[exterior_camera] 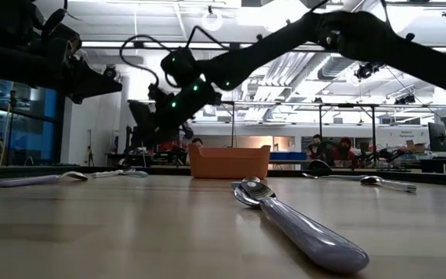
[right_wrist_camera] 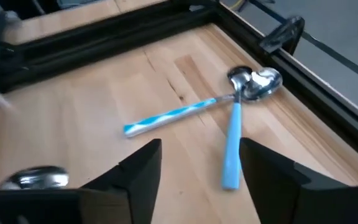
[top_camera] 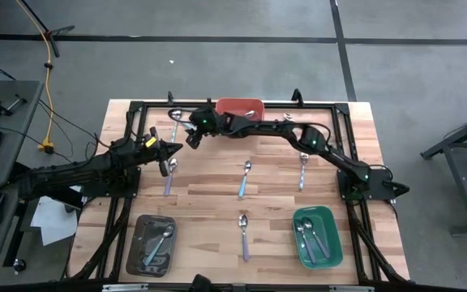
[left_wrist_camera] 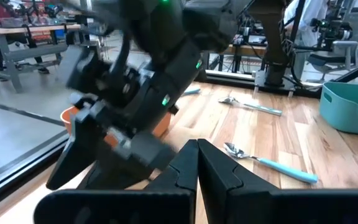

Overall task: Sort silverware by color (type)
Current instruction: Put the top left blue spoon into the black bin

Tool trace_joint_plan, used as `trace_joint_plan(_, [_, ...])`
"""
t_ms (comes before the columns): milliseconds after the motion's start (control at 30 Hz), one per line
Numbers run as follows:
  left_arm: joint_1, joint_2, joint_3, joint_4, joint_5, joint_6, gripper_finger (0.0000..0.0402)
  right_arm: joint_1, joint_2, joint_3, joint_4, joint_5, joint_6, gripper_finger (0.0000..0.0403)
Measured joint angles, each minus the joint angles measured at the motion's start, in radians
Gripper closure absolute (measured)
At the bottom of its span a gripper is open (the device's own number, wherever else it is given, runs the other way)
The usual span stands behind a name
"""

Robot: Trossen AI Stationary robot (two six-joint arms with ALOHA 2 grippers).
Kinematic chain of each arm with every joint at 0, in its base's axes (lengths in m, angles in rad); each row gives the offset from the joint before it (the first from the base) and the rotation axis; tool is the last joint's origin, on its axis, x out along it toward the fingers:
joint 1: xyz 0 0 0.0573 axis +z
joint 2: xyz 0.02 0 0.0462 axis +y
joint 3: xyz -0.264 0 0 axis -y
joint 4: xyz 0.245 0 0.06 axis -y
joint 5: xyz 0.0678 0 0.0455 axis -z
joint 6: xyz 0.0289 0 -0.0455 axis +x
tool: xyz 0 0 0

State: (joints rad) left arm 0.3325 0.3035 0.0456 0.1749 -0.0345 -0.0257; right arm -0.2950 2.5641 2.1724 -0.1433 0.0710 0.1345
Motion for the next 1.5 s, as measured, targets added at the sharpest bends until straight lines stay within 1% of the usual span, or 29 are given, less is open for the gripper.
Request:
trace_joint_plan(167, [0.0,-0.004,0.0,0.002,0.0,0.001,0.0401,-0.012,0.043,0.034,0.004,0.02,0.003,0.0195])
trace_joint_plan(267, [0.0,-0.004,0.0,0.0,0.0,0.001,0.0401,-0.016,0.048,0.036,0.008,0.041,0.004,0.0205])
trace_joint_plan(467, [0.0,-0.004,0.0,0.001,0.0,0.003,0.0401,-0.025,0.05,0.035,-0.028,0.032,0.018,0.023])
trace_joint_plan(700, [0.0,-0.004,0.0,-0.005,0.0,0.003,0.0401,-0.007,0.027,0.033,-0.053,0.024,-0.046,0.0251])
trace_joint_plan(800, [0.0,-0.004,0.0,-0.01,0.0,0.003,0.0401,-0.009,-0.017,0.034,-0.076,0.015,-0.066,0.027])
trace_joint_plan(867, [0.0,-0.004,0.0,-0.013,0.0,0.006,0.0401,-0.011,-0.045,0.034,-0.11,0.015,-0.092,0.0291])
trace_joint_plan(967, [0.0,-0.004,0.0,-0.015,0.0,0.009,0.0401,-0.011,-0.073,0.034,-0.163,0.016,-0.119,0.0335])
trace_joint_plan(1067, [0.0,-0.004,0.0,-0.031,-0.001,0.001,0.0401,-0.004,-0.109,0.033,-0.219,0.015,-0.162,0.0387])
trace_joint_plan(1133, [0.0,-0.003,0.0,-0.056,-0.004,-0.018,0.0401,0.006,-0.15,0.032,-0.263,0.028,-0.198,0.0394])
trace_joint_plan(1200, [0.0,-0.003,0.0,-0.082,-0.014,-0.037,0.0401,0.019,-0.212,0.013,-0.299,0.076,-0.233,0.039])
trace_joint_plan(1267, [0.0,-0.003,0.0,-0.11,-0.039,-0.056,0.0401,0.03,-0.28,-0.046,-0.29,0.133,-0.256,0.0397])
trace_joint_plan(1333, [0.0,-0.003,0.001,-0.134,-0.063,-0.074,0.0401,0.034,-0.355,-0.171,-0.226,0.143,-0.251,0.04])
trace_joint_plan(1400, [0.0,0.0,0.013,-0.162,-0.079,-0.091,0.0401,0.03,-0.441,-0.36,-0.09,0.136,-0.226,0.0401])
trace_joint_plan(1500, [0.0,0.014,0.044,-0.202,-0.099,-0.122,0.0401,0.025,-0.592,-0.682,0.206,0.128,-0.179,0.0402])
